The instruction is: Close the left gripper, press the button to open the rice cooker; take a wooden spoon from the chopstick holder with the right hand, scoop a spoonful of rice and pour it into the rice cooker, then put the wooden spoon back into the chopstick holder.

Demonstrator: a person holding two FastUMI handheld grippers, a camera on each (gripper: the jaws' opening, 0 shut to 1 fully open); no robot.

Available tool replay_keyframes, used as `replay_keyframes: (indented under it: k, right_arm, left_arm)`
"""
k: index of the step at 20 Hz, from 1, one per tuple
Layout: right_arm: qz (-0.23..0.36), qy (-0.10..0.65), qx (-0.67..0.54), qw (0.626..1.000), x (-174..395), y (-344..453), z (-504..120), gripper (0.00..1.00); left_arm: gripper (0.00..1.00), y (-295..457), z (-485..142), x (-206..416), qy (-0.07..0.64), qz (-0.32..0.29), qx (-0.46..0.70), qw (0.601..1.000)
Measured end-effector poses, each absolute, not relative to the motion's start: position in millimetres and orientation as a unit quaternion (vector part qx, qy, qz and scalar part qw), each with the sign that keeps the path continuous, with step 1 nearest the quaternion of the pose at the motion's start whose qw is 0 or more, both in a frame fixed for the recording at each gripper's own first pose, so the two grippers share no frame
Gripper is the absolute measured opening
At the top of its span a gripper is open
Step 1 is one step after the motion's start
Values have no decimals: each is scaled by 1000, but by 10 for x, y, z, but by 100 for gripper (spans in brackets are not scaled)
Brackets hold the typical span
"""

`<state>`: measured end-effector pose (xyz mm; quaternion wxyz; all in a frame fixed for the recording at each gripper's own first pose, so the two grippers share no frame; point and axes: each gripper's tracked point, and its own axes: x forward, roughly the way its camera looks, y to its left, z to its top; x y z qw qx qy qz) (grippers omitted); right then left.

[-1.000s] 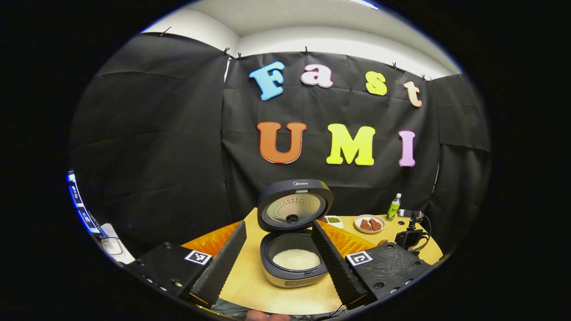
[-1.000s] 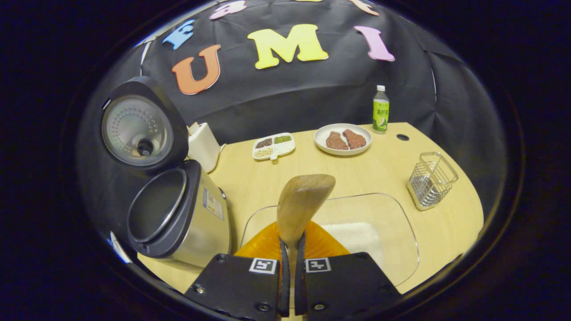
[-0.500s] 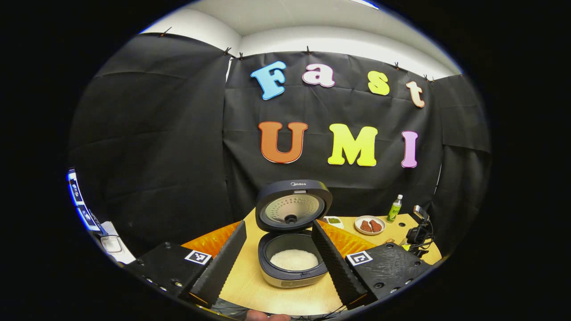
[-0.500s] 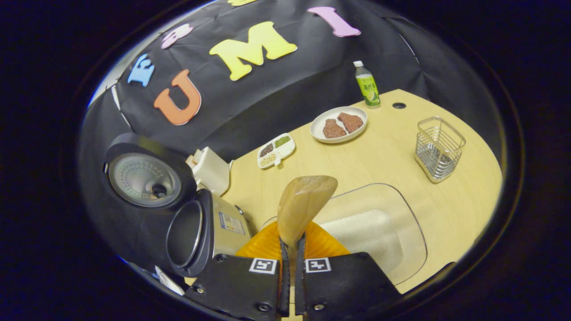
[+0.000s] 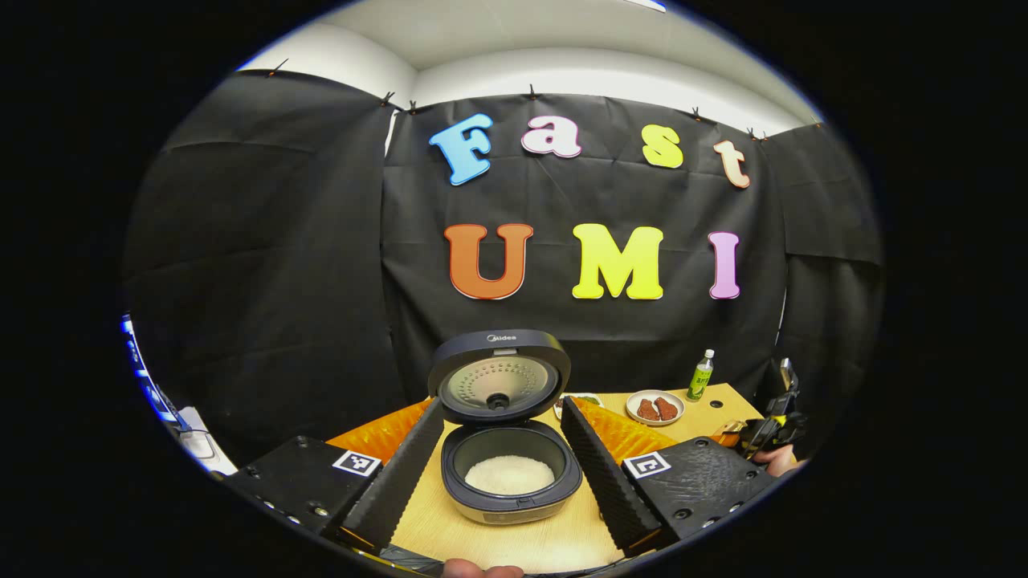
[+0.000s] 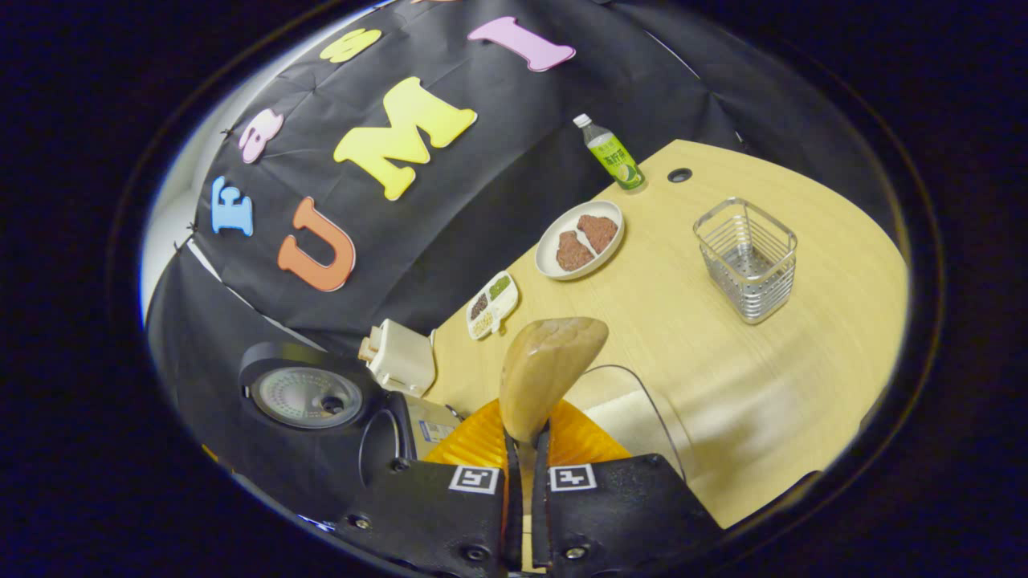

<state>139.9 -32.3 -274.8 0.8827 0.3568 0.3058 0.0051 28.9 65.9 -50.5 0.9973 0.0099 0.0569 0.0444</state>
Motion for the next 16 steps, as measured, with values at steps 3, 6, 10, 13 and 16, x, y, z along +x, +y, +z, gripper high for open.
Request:
replay_keyframes:
  k: [3,6,10,13,16]
  right_arm:
    - [27,286,376,881,1426,-324,-2366,10]
    - [60,266,396,876,1501,-161,-1958,10]
    - [122,258,388,877,1681,329,-1567,10]
    - [171,266,376,871,1820,824,-1413,10]
    - [213,266,349,873,1947,1309,-1337,10]
  left_arm:
    - [94,554,-499,323,54,38,12,998]
    - [95,576,-506,304,52,46,13,998]
    - [95,715,-499,237,51,71,10,996]
    - [95,787,-509,183,53,85,6,995]
    - [95,827,-494,118,53,102,4,993]
